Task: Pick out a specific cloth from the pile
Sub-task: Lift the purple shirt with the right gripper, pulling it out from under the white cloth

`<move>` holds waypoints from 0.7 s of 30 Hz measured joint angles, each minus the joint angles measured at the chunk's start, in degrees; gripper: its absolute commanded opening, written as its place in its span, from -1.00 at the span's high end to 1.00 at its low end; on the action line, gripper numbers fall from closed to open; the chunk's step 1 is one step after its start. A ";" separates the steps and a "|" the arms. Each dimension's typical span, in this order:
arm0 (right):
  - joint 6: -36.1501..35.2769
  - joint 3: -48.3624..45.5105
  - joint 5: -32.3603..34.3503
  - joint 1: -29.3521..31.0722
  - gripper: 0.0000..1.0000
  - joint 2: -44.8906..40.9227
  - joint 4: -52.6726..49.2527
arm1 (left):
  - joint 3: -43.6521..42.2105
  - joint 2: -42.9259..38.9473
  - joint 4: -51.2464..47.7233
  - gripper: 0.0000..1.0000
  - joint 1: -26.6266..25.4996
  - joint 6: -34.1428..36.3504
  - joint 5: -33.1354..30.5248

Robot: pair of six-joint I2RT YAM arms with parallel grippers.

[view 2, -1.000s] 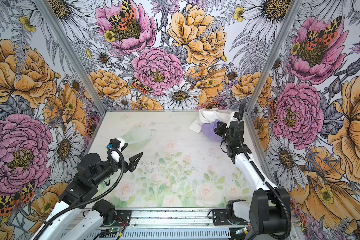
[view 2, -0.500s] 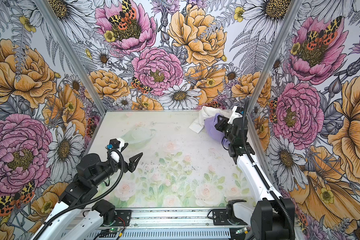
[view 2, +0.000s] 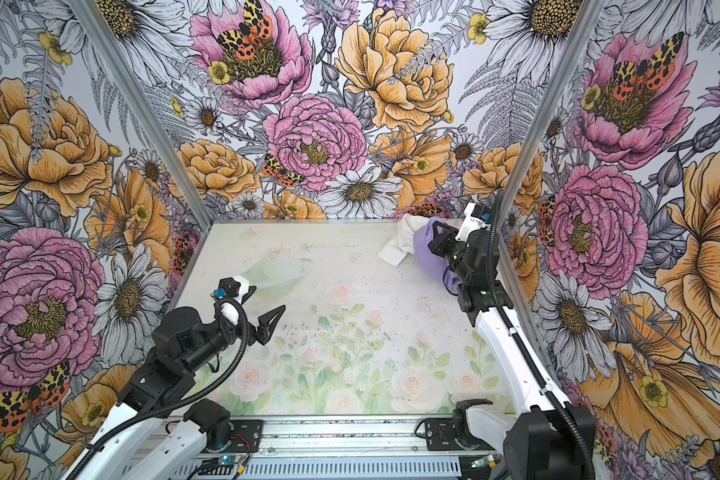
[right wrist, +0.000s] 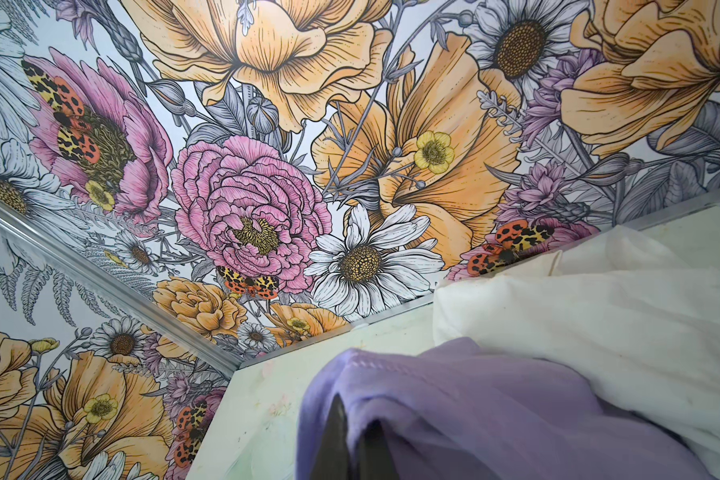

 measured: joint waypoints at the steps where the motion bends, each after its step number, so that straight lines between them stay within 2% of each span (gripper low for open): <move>1: 0.00 0.42 0.00 0.11 1.00 0.00 -0.02 | 0.00 -0.09 -0.04 -0.97 0.00 0.02 0.00; 21: -0.42 7.56 -0.79 2.64 1.00 -0.37 -1.07 | 0.00 -0.59 -0.15 -0.97 -0.37 0.02 -0.24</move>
